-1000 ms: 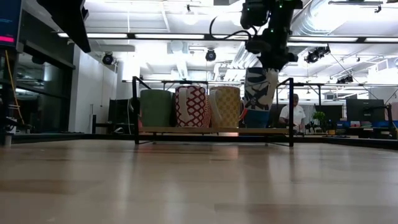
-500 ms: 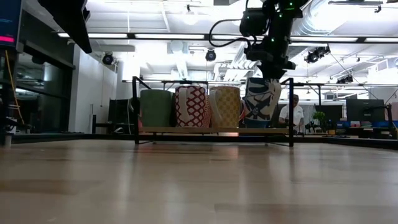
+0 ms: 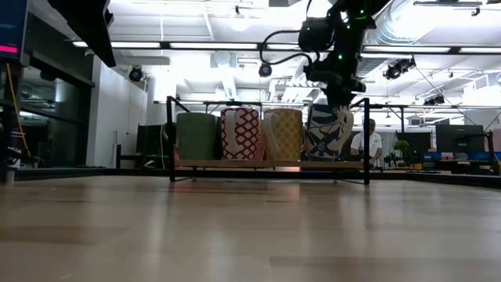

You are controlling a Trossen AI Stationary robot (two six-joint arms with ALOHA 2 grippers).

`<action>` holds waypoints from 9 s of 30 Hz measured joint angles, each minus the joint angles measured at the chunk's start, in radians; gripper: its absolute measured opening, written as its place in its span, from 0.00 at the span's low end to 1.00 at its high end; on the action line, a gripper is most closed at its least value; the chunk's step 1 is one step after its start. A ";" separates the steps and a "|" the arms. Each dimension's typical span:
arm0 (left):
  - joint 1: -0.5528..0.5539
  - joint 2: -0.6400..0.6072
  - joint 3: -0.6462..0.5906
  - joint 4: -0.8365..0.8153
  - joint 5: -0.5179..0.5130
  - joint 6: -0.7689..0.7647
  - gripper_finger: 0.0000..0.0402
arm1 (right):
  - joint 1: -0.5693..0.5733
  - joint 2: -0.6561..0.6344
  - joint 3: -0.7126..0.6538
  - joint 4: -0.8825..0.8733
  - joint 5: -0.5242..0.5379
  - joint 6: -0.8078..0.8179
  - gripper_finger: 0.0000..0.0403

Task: Place coffee mugs
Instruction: Put the blue pattern mug on the shelf, then return to Home Position

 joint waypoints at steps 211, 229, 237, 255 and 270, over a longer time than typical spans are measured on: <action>0.307 -0.721 -0.563 0.010 -0.151 -0.133 0.43 | 0.473 -1.561 -1.318 1.043 -0.402 -0.096 0.27; 0.433 -1.003 -0.702 0.160 -0.157 -0.124 0.43 | 0.473 -1.561 -1.318 1.043 -0.402 -0.096 0.27; 0.446 -1.125 -0.704 0.159 -0.157 -0.130 0.43 | 0.473 -1.561 -1.318 1.043 -0.402 -0.096 0.27; 0.444 -1.225 -0.703 0.159 -0.157 -0.131 0.43 | 0.473 -1.561 -1.318 1.043 -0.402 -0.096 0.27; 0.444 -1.225 -0.703 0.159 -0.157 -0.132 0.43 | 0.473 -1.561 -1.318 1.043 -0.402 -0.096 0.27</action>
